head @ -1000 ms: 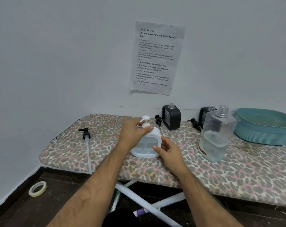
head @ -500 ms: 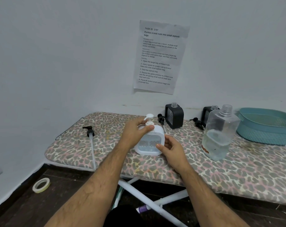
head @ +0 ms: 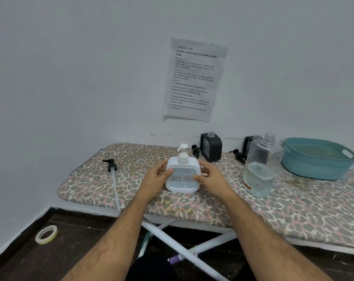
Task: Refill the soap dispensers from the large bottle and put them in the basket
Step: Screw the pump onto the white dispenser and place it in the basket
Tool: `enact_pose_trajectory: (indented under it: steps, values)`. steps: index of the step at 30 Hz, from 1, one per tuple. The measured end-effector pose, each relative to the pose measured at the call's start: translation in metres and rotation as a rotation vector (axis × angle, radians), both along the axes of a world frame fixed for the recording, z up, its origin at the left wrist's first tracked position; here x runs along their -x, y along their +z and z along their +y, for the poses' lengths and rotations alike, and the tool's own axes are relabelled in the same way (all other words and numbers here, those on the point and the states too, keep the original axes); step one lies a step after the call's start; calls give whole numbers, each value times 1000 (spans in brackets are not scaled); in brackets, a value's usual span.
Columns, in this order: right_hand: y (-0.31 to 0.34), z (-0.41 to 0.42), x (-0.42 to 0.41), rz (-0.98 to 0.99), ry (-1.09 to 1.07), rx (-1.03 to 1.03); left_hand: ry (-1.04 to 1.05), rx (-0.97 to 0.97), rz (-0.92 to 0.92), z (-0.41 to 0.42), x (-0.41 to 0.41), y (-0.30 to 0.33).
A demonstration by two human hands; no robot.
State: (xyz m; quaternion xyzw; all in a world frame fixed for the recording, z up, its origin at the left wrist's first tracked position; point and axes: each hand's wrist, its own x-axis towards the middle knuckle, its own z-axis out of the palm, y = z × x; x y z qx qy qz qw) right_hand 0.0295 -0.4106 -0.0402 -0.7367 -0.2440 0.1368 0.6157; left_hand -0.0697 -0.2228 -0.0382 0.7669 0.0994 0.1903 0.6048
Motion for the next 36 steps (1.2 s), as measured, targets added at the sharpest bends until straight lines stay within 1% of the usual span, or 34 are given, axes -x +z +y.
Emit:
enact_pose_trajectory:
  steps: [4, 7, 10, 14, 23, 28, 32, 36]
  values:
    - [17, -11, 3, 3, -15, -6, -8, 18, -12, -7, 1, 10]
    - [38, -24, 8, -42, -26, -24, -46, 53, -57, -19, 0, 28]
    - [65, -42, 13, -101, -51, -19, -59, 45, -107, -32, -5, 51]
    - [101, -71, 16, -171, -100, -19, -85, 19, -157, -55, -13, 82]
    - [168, -160, 9, -311, -232, -9, -242, 5, -277, -131, -45, 148]
    - [185, -212, -1, -336, -300, -58, -331, -17, -302, -181, -70, 172]
    - [189, -247, -16, -323, -362, -95, -399, -24, -298, -220, -95, 182]
    - [191, -282, -32, -316, -425, -108, -424, -4, -287, -261, -120, 185]
